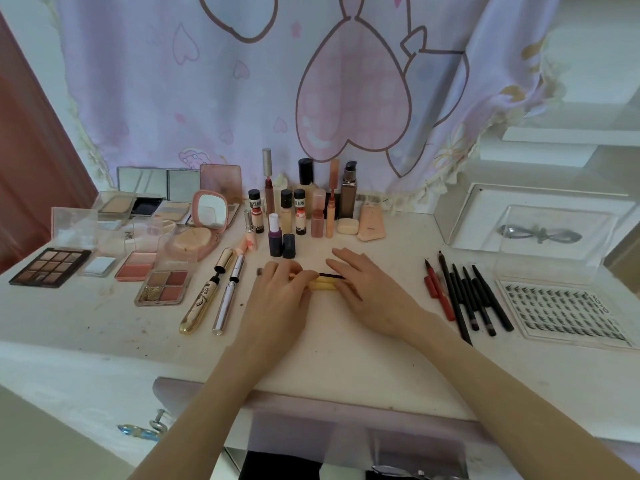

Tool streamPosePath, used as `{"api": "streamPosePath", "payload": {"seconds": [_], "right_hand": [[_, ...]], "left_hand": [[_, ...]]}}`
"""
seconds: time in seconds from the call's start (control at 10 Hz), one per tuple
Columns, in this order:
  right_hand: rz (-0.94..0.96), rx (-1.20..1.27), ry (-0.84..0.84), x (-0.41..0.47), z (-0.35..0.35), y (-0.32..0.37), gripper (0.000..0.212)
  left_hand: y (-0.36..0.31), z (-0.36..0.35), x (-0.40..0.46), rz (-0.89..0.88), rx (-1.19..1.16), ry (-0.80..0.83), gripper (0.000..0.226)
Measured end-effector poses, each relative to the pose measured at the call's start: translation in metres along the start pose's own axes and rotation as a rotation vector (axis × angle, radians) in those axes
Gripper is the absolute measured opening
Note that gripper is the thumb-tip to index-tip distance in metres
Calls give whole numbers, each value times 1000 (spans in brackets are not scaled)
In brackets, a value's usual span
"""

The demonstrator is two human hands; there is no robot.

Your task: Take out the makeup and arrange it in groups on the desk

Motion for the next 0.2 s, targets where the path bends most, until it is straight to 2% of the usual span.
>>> {"api": "streamPosePath", "payload": {"seconds": [0.1, 0.2], "right_hand": [[-94, 28, -70, -27, 10, -9, 46], [-218, 97, -103, -64, 13, -21, 46]], "left_hand": [[-26, -7, -2, -63, -108, 65, 40], [-51, -16, -6, -108, -251, 233, 51]]}}
Point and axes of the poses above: each hand's wrist, its own x-axis towards the middle knuckle, its own z-axis out of the back of the hand, y = z × x, the point moved 4 cm from there along x, towards the middle knuckle, and after that the axes turned 15 degrees about -z, right-handed, at the moved point
